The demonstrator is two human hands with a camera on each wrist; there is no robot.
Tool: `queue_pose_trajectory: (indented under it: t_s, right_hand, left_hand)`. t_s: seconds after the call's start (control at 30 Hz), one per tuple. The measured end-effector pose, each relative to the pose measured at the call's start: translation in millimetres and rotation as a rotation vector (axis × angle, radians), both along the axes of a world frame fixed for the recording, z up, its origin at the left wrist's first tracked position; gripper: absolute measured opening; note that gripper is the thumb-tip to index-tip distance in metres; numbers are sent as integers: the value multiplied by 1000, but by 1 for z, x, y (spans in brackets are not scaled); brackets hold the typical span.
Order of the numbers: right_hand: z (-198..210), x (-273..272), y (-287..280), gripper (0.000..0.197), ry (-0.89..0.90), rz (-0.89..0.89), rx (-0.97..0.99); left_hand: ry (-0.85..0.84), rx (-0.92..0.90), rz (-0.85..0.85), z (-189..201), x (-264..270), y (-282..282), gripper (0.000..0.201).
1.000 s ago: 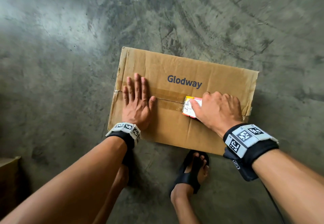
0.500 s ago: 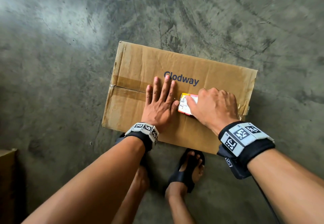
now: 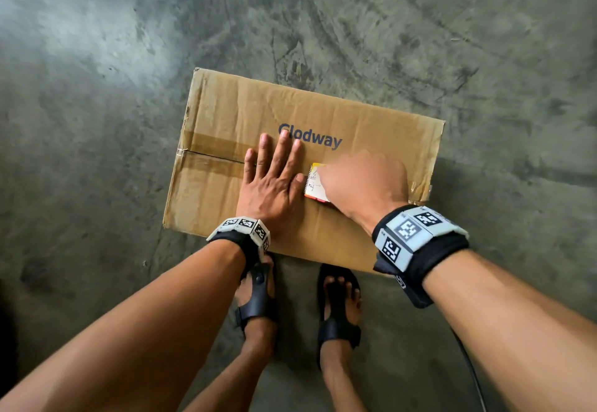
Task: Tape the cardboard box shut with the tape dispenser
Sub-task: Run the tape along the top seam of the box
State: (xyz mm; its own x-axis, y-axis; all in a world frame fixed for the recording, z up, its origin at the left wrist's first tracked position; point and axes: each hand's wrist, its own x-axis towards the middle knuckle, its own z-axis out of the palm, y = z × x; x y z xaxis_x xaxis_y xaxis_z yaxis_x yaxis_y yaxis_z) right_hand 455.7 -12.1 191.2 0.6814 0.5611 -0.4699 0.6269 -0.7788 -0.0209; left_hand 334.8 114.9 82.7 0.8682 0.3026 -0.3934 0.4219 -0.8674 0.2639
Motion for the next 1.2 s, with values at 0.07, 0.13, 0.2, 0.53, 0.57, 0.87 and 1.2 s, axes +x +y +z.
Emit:
queue_pose_trajectory:
  t_s: [0.07,0.13,0.2,0.53,0.57,0.87,1.2]
  right_hand:
    - [2,1,-4,48,10,10,17]
    - [4,4,-13,50,29,8,29]
    - [7,10,-26,52,39,1,23]
    - [15,39,-107,58,37,-10,-99]
    - [13,37,-105,57,41,1,-101]
    - [7,32,-99,52,25,21,-108]
    - [8,32,-95,51,33,11,-86]
  left_hand:
    - [6,-21,0,2,1,1,62]
    - [14,-26,-8,4,1,0,62]
    - [28,-29,-12,5,1,1,62]
    - [61,-30,-10,9,4,0,62]
    - [58,-27,-6,9,4,-1,62]
    - [-3,-31,-135,11,27,-60,63]
    - [21,-32,-66,3,37,-84,62]
